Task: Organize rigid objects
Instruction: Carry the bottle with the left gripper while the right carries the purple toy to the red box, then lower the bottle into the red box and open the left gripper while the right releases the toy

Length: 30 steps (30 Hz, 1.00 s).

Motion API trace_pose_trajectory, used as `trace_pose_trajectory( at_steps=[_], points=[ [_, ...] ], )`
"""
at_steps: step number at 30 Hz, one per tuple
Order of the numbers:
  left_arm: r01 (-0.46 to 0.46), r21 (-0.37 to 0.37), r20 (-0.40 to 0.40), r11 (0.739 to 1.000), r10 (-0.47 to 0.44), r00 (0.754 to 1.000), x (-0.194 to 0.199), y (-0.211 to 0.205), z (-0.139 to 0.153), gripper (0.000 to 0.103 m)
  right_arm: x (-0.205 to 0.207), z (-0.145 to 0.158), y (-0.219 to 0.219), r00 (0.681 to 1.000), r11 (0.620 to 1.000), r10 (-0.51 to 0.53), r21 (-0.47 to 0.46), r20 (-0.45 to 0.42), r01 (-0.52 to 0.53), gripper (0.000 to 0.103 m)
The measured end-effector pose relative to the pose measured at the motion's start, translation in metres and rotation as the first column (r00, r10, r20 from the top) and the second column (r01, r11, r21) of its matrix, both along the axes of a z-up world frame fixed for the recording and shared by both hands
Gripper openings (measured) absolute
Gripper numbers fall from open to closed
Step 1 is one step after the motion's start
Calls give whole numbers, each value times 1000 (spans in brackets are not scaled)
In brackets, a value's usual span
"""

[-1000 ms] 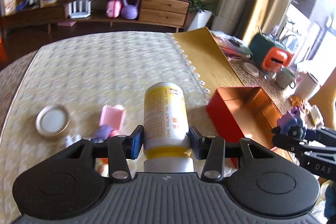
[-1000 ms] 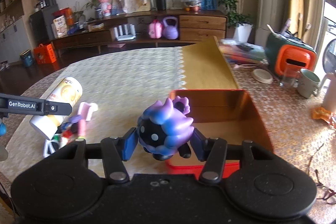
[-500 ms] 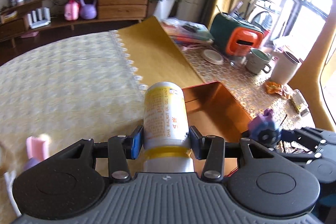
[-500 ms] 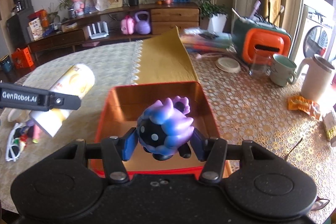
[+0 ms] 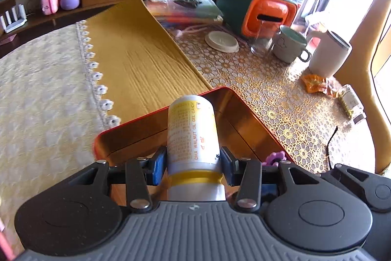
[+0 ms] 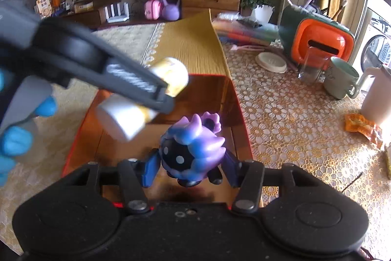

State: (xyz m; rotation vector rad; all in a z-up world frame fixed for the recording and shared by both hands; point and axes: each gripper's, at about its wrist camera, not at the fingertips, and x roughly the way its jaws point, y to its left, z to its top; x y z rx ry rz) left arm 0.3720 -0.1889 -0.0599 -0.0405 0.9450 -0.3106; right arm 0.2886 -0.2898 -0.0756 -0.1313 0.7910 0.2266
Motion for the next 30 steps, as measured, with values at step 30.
trace_pose_trajectory(
  at_steps=[30],
  points=[
    [28, 7, -82, 1000, -27, 996, 31, -26, -31, 64, 10, -22, 6, 998, 998, 1, -61, -55, -4, 59]
  ],
)
